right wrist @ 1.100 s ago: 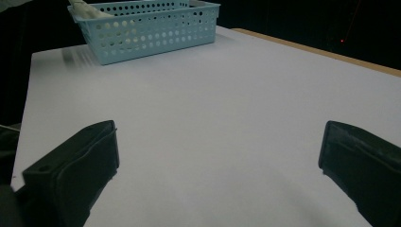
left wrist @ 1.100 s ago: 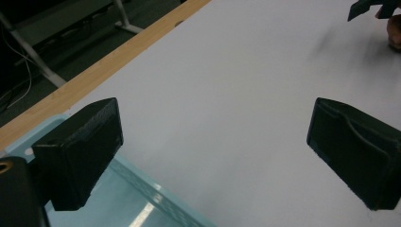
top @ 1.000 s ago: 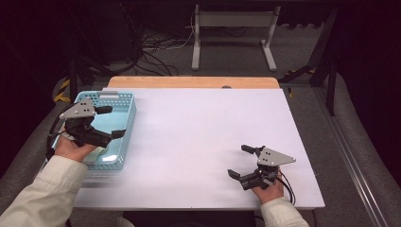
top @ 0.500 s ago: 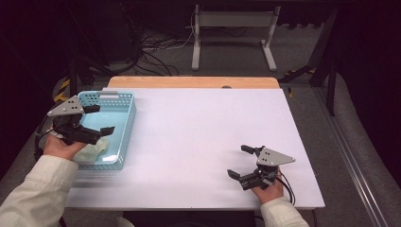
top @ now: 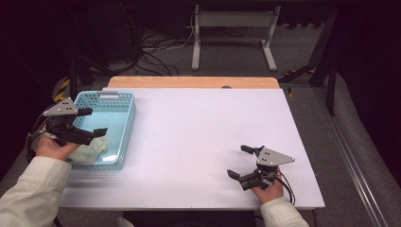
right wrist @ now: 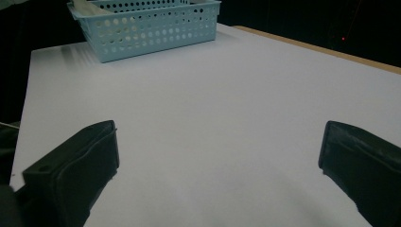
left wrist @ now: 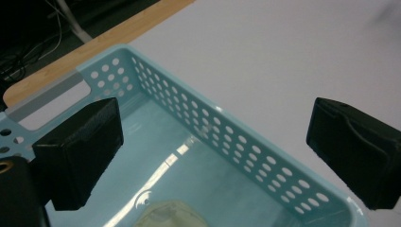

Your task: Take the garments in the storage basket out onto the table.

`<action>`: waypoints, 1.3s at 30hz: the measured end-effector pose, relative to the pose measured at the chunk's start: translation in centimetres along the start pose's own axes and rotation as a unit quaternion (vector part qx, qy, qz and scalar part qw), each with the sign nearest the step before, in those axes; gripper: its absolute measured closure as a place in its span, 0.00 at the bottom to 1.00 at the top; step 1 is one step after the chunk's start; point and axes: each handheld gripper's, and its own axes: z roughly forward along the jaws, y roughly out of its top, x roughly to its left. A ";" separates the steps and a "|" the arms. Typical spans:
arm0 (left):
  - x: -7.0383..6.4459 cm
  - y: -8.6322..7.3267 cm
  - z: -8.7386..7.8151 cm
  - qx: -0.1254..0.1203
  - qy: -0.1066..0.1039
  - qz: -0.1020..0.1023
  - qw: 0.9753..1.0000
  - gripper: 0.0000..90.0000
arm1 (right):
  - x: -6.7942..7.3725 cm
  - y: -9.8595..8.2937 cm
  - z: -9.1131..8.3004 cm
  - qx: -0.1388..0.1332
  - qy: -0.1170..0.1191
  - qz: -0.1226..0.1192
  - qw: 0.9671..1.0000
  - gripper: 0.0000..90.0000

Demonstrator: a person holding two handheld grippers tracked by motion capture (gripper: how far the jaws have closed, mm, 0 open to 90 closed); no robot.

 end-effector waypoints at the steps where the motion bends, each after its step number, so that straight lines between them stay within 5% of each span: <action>1: 0.1 -0.2 0.0 0.007 0.003 0.000 1.000 0.06 | 0.0 0.0 0.0 0.000 0.000 0.000 1.000 0.00; 13: 1.7 -2.4 -0.5 0.064 0.027 -0.027 0.997 0.06 | 0.0 0.0 0.1 0.005 0.005 -0.001 1.000 0.00; 27: 2.6 -4.1 -0.6 0.099 0.024 -0.051 0.993 0.06 | 0.1 0.0 0.2 0.008 0.006 -0.002 1.000 0.00; 39: 3.3 -5.3 -0.2 0.153 0.028 -0.076 0.985 0.07 | 0.0 0.0 0.2 0.010 0.009 -0.003 1.000 0.01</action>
